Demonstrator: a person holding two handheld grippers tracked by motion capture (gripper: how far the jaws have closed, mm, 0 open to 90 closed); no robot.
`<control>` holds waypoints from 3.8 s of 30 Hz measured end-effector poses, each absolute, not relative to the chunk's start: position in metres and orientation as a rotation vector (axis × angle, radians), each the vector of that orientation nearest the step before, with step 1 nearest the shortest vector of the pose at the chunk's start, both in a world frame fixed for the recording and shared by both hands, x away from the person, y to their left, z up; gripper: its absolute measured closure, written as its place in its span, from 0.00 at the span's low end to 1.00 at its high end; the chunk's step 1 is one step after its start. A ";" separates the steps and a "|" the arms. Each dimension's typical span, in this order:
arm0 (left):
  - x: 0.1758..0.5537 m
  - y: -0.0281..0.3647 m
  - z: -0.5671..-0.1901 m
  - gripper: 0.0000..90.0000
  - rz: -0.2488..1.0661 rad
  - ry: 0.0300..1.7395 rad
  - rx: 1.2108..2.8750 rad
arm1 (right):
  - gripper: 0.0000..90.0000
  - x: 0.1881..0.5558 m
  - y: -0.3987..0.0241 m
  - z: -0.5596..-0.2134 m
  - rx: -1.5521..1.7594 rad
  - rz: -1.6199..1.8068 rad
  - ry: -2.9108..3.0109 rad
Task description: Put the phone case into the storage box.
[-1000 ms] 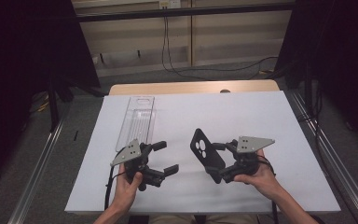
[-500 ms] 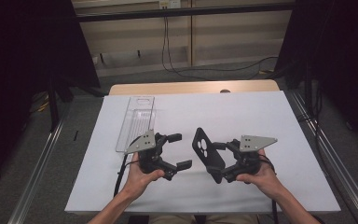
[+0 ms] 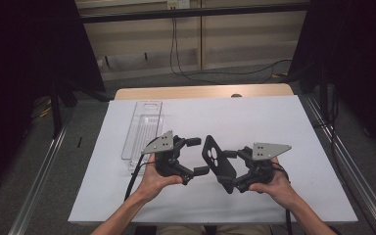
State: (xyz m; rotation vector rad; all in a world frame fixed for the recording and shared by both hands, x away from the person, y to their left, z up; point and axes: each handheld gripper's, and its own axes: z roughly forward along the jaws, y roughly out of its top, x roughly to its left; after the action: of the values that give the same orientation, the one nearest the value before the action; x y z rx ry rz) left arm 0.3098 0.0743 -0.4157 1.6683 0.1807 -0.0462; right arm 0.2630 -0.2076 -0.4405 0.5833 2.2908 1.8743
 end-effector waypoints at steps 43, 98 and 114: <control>0.308 0.067 -0.419 0.12 -0.164 0.055 1.628 | 0.15 0.260 -0.193 -0.446 0.475 1.944 2.409; 0.312 0.080 -0.406 0.16 0.031 0.339 1.710 | 0.02 0.263 -0.208 -0.447 0.754 1.738 2.216; 0.316 0.090 -0.402 0.15 0.114 0.462 1.710 | 0.03 0.249 -0.235 -0.454 0.926 1.627 2.026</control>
State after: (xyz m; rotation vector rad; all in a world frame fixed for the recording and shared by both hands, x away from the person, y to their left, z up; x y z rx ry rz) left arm 0.3157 0.0901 -0.4019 1.7104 0.4616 0.1142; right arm 0.2488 -0.2351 -0.4540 0.9262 2.0259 1.6273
